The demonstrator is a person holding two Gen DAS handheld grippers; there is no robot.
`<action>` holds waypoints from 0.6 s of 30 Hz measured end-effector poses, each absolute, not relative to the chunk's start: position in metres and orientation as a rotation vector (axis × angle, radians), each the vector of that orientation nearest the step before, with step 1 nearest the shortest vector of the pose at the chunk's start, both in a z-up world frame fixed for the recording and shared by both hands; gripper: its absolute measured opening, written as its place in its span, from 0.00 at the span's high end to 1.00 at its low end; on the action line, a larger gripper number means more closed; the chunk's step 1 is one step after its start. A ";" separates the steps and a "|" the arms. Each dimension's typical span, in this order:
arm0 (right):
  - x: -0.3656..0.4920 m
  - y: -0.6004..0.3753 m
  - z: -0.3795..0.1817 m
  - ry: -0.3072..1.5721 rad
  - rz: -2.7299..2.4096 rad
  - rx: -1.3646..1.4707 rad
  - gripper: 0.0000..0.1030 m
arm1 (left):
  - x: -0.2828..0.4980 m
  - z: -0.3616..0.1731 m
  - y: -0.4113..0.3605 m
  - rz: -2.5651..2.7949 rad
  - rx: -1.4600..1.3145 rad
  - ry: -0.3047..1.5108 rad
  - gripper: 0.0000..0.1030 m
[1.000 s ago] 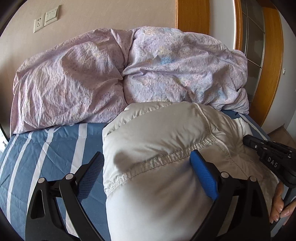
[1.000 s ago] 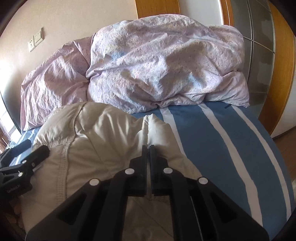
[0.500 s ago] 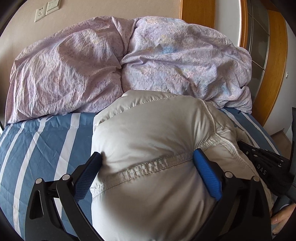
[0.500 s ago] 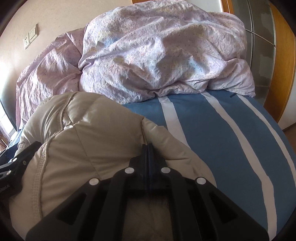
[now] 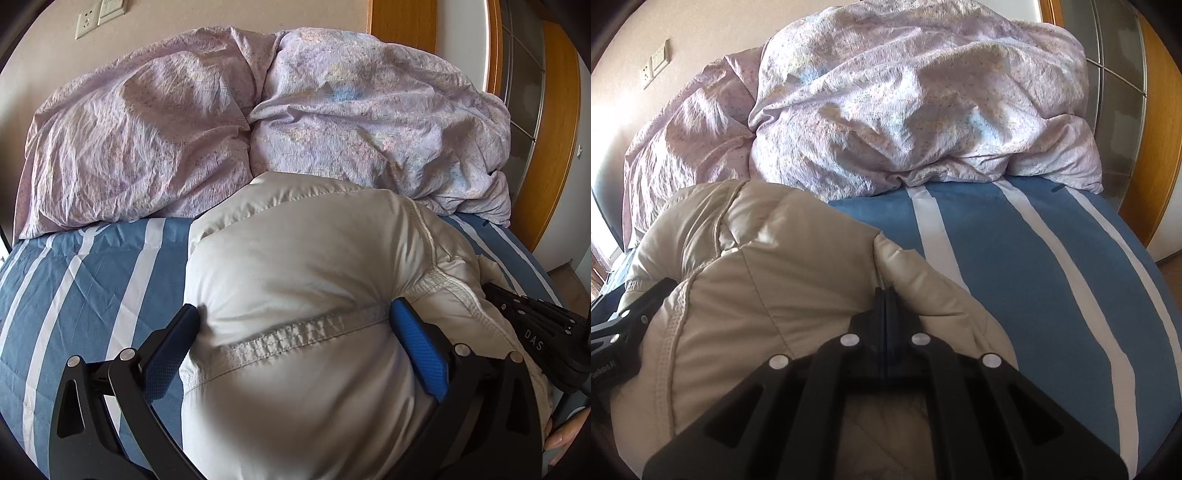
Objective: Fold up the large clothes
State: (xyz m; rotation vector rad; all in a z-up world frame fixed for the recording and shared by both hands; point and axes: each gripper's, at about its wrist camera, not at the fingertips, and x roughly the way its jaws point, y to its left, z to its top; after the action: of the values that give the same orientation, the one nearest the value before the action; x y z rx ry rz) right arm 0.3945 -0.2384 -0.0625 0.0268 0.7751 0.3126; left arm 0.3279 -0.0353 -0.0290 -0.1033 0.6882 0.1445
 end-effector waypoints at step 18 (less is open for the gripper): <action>0.367 -0.227 -0.064 0.776 0.258 -0.109 0.98 | 0.303 -0.022 -0.043 0.143 -0.055 0.680 0.01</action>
State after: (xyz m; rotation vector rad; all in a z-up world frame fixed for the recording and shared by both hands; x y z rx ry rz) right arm 0.3674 -0.2269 -0.0638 -0.1092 0.7760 0.2576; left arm 0.3028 -0.0425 -0.0220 -0.0554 0.6801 0.1428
